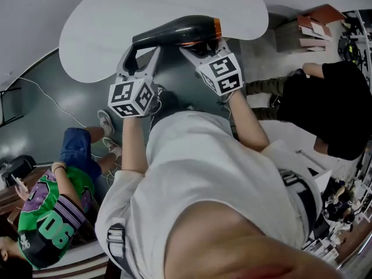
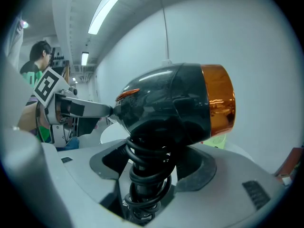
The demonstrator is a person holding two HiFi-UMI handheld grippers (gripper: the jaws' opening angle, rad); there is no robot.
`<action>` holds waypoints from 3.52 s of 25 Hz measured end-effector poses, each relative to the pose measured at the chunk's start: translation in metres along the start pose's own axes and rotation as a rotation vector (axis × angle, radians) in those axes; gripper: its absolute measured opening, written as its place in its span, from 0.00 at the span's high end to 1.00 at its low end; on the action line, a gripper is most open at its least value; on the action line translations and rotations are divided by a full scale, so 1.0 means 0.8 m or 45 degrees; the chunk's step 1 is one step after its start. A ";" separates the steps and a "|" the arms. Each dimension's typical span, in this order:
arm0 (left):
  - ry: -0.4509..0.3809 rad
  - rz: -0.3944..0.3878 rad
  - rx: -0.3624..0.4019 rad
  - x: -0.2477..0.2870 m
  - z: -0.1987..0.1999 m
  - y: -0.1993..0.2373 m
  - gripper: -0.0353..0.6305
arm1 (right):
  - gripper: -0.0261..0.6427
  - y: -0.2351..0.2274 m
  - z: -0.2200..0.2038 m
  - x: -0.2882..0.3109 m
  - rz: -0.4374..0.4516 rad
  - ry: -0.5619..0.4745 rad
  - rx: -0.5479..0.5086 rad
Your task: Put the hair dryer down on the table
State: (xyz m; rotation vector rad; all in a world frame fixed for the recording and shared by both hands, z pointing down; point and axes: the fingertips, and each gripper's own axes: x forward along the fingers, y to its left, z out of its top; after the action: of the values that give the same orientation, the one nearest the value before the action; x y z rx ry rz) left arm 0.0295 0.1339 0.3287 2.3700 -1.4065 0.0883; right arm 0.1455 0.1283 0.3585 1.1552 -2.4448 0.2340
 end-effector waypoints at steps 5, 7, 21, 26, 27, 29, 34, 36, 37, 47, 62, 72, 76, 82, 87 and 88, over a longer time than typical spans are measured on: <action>-0.002 0.039 -0.034 0.011 0.020 0.071 0.45 | 0.53 0.010 0.034 0.070 0.042 0.023 -0.040; 0.008 0.057 -0.033 0.013 0.027 0.099 0.45 | 0.53 0.017 0.048 0.096 0.062 0.035 -0.050; 0.000 0.113 -0.109 0.007 0.051 0.235 0.46 | 0.53 0.066 0.100 0.220 0.144 0.093 -0.113; -0.009 0.154 -0.158 0.004 0.049 0.268 0.45 | 0.53 0.079 0.107 0.252 0.191 0.128 -0.145; -0.008 0.161 -0.164 0.005 0.049 0.275 0.45 | 0.53 0.080 0.109 0.259 0.200 0.132 -0.151; -0.011 0.180 -0.178 0.007 0.049 0.287 0.46 | 0.53 0.081 0.113 0.272 0.223 0.142 -0.163; -0.015 0.231 -0.216 0.017 0.049 0.320 0.45 | 0.53 0.083 0.119 0.310 0.278 0.168 -0.185; -0.014 0.253 -0.235 0.024 0.048 0.334 0.45 | 0.53 0.082 0.120 0.325 0.302 0.184 -0.185; -0.011 0.262 -0.244 0.027 0.047 0.340 0.45 | 0.53 0.081 0.120 0.333 0.314 0.192 -0.183; 0.042 0.316 -0.299 0.069 0.040 0.388 0.45 | 0.54 0.063 0.115 0.397 0.390 0.261 -0.152; 0.125 0.365 -0.337 0.117 0.030 0.428 0.45 | 0.54 0.037 0.101 0.457 0.461 0.332 -0.085; 0.162 0.386 -0.357 0.138 0.023 0.451 0.45 | 0.54 0.029 0.095 0.488 0.489 0.360 -0.061; 0.175 0.391 -0.365 0.142 0.021 0.460 0.45 | 0.54 0.030 0.093 0.498 0.500 0.379 -0.053; 0.186 0.398 -0.388 0.149 0.018 0.472 0.45 | 0.54 0.028 0.091 0.511 0.515 0.399 -0.044; 0.193 0.399 -0.406 0.155 0.015 0.480 0.45 | 0.54 0.027 0.089 0.520 0.522 0.410 -0.033; 0.194 0.398 -0.408 0.157 0.015 0.482 0.45 | 0.54 0.026 0.089 0.522 0.522 0.410 -0.030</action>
State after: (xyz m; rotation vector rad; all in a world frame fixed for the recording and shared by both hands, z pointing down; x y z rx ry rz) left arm -0.2400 -0.1385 0.4604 1.8370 -1.5734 0.1146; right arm -0.1276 -0.1721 0.4802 0.5417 -2.3557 0.4709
